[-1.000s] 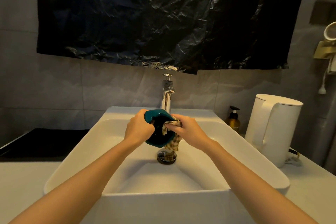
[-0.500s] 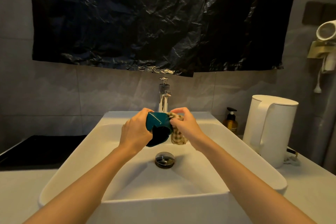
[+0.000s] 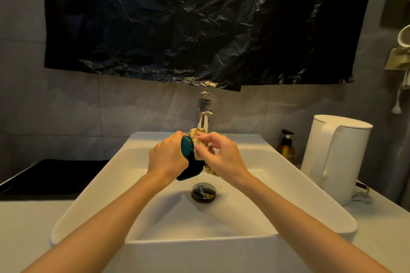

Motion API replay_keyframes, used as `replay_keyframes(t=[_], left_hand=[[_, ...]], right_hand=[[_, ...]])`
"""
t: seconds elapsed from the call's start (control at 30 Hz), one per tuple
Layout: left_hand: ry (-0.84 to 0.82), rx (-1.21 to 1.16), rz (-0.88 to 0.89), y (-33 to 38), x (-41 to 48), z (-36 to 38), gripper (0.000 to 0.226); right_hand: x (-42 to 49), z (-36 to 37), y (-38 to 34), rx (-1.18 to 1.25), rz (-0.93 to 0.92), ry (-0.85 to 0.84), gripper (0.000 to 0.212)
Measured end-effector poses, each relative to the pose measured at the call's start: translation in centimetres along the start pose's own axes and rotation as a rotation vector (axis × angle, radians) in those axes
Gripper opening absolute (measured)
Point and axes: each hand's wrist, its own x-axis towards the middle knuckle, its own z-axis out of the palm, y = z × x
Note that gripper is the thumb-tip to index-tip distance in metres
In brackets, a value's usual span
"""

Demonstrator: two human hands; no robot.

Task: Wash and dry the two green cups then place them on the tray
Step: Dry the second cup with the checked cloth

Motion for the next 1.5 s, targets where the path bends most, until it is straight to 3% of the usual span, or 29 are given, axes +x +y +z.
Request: replay_keyframes(t=[0.1,0.3,0.47,0.53,0.67,0.73,0.9,1.1,1.23,1.3,1.43,1.5], left_hand=[[-0.005,-0.01,0.016,0.1,-0.2,0.0,0.024],[-0.051,0.031,-0.047,0.0,0.1,0.3,0.021],[-0.06,0.03,-0.063,-0.1,0.2,0.2,0.023],[-0.076,0.039,-0.052,0.1,0.1,0.2,0.022],[-0.087,0.023,-0.069,0.3,0.0,0.0,0.029],[-0.065,-0.015,-0.087,0.2,0.2,-0.1,0.034],[-0.067,-0.04,-0.016,0.4,-0.1,0.2,0.026],[0.03,-0.135,-0.042,0.5,-0.1,-0.2,0.036],[0.156,-0.284,-0.008,0.5,-0.1,-0.5,0.044],[0.204,-0.314,0.021,0.3,0.0,-0.6,0.046],[0.186,-0.255,0.109,0.2,-0.4,-0.2,0.042],[0.216,-0.269,0.101,0.2,-0.3,-0.1,0.043]], right_hand=[[-0.6,0.5,-0.3,-0.085,-0.184,-0.049,0.027],[0.4,0.4,-0.1,-0.095,-0.087,0.013,0.021],[-0.4,0.7,-0.2,-0.158,-0.335,-0.042,0.023],[0.0,0.8,-0.1,-0.145,-0.251,-0.025,0.021],[1.1,-0.4,0.9,0.002,0.103,-0.013,0.019],[0.9,-0.9,1.1,0.059,0.156,-0.021,0.019],[-0.3,0.6,-0.2,-0.054,-0.203,-0.018,0.02],[0.9,-0.2,0.4,0.032,0.002,0.039,0.021],[0.7,-1.0,0.4,0.218,0.07,0.092,0.021],[0.6,-1.1,-0.1,0.243,0.028,0.13,0.021],[0.2,-0.2,-0.7,0.017,-0.239,0.106,0.023],[0.4,-0.1,-0.5,0.009,-0.234,0.085,0.025]])
